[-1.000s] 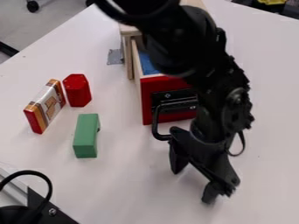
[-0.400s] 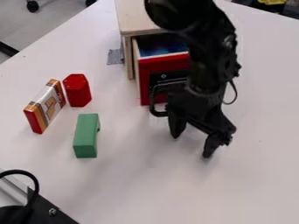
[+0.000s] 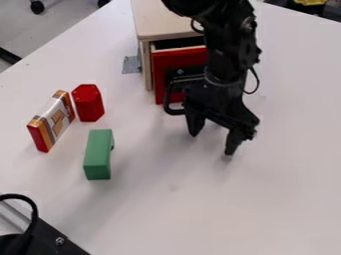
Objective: Grab the drawer handle and close it
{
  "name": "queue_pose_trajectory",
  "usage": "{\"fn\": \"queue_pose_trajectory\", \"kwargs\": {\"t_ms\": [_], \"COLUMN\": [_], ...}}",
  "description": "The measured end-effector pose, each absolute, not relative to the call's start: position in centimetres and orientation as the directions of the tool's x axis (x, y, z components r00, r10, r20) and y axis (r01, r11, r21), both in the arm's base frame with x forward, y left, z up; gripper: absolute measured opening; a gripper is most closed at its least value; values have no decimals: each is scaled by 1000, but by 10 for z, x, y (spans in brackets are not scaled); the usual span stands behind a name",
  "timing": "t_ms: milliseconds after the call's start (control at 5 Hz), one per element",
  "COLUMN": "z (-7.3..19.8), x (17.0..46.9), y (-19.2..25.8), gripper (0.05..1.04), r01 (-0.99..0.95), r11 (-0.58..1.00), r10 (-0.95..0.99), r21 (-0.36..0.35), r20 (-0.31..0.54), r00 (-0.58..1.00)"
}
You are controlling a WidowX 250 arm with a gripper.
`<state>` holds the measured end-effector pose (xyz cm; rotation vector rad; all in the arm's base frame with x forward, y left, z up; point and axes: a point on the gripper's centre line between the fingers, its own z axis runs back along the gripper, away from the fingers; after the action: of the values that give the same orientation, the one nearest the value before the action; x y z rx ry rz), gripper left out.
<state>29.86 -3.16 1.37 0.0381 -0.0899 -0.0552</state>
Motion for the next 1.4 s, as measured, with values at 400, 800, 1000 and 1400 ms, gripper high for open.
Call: {"fn": "queue_pose_trajectory", "kwargs": {"t_ms": [400,800,1000,1400], "z": [6,8,9,39], "x": [306,317,322,298], "y": [-23,-14,-13,-10], "gripper": [992,992,992,992], "r01": [54,16,12,-166], "r11": [997,998,998,986], "r10": [-59,-22,-18,166], "r21": [62,65,69,31], "r20": [79,94,87,9], "r00": [995,995,996,986]}}
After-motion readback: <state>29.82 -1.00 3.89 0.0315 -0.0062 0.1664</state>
